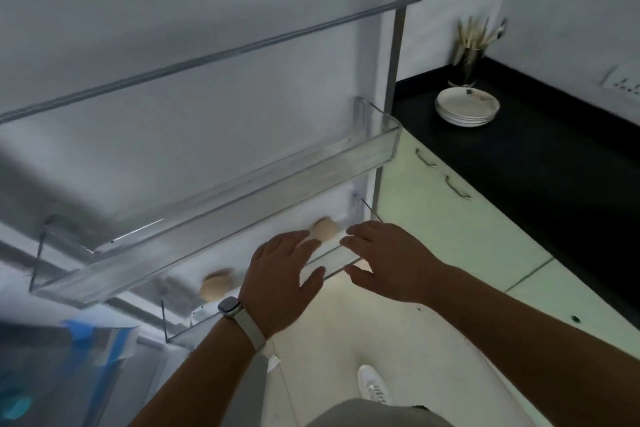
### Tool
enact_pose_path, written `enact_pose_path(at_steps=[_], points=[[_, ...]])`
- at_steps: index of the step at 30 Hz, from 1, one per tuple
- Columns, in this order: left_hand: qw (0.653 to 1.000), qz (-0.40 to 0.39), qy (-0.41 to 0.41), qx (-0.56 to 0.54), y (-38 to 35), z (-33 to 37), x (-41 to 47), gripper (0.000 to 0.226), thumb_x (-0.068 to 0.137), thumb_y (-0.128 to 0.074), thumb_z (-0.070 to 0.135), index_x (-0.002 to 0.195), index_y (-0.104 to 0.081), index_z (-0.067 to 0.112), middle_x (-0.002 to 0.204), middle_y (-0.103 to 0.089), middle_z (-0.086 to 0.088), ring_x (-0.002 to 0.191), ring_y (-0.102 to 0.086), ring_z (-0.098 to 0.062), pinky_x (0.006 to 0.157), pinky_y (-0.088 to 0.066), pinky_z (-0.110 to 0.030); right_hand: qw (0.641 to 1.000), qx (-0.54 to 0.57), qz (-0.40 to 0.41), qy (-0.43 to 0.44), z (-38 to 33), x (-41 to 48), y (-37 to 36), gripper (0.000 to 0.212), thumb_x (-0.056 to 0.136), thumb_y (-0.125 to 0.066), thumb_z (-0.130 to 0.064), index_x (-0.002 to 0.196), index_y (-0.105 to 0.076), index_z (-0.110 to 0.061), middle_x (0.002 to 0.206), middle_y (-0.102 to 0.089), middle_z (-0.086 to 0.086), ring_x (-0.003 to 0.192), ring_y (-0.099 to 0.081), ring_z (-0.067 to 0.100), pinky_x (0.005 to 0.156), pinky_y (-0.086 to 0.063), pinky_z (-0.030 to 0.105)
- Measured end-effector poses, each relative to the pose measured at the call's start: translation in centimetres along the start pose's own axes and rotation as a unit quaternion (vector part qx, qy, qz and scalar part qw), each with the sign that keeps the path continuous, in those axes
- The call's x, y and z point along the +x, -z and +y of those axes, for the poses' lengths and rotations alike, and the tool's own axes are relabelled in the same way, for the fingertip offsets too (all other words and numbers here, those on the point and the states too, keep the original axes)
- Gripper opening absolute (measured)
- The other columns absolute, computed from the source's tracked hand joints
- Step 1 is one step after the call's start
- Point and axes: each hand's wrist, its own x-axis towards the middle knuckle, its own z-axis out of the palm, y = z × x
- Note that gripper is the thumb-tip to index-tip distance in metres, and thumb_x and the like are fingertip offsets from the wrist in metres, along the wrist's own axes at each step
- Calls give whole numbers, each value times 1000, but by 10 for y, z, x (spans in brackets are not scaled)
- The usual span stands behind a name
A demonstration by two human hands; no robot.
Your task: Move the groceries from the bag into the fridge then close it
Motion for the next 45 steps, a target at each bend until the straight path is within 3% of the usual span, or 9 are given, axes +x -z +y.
enact_pose_path(at_steps=[3,8,24,31,37,45], points=[[997,24,-57,-35,-11,5,-7,42,86,-54,44,119,-66,20,123,-66,-3,113,-61,-24,95,-50,-47,998,-31,9,-52,-15,-31,2,45,88,-48,-47,117,-64,-17,120,-65,6,109,-61,26,83,-53,38],[985,10,-158,-67,-33,28,-14,42,86,-55,42,119,-66,18,123,-66,-4,114,-60,-24,92,-50,-41,983,-62,-13,-172,-40,-95,0,51,87,-44,-50,123,-63,-18,126,-64,5,115,-59,25,90,-51,39],[934,-75,-332,-103,-57,156,-57,43,89,-49,44,119,-65,19,128,-63,-3,121,-57,-27,99,-48,-46,904,-94,3,-418,-92,-270,33,52,88,-38,-54,122,-61,-24,124,-64,-1,117,-59,23,96,-48,38],[897,-100,-415,-115,-55,269,-106,44,88,-46,46,118,-66,20,128,-63,-2,121,-57,-27,101,-46,-48,851,-65,15,-521,-124,-402,55,59,90,-28,-58,133,-53,-26,138,-54,-2,132,-45,21,107,-37,38],[846,-122,-507,-112,-55,383,-171,44,92,-44,47,121,-64,19,130,-62,-2,123,-55,-25,102,-46,-48,791,-58,73,-605,-171,-535,68,54,90,-33,-55,126,-59,-24,130,-59,-2,124,-51,22,102,-43,39],[788,-140,-589,-107,-67,507,-266,46,92,-42,49,120,-66,20,127,-64,-2,122,-57,-25,101,-47,-45,729,-52,109,-674,-229,-673,81,54,90,-32,-55,128,-56,-24,133,-57,-1,127,-49,23,103,-41,39]])
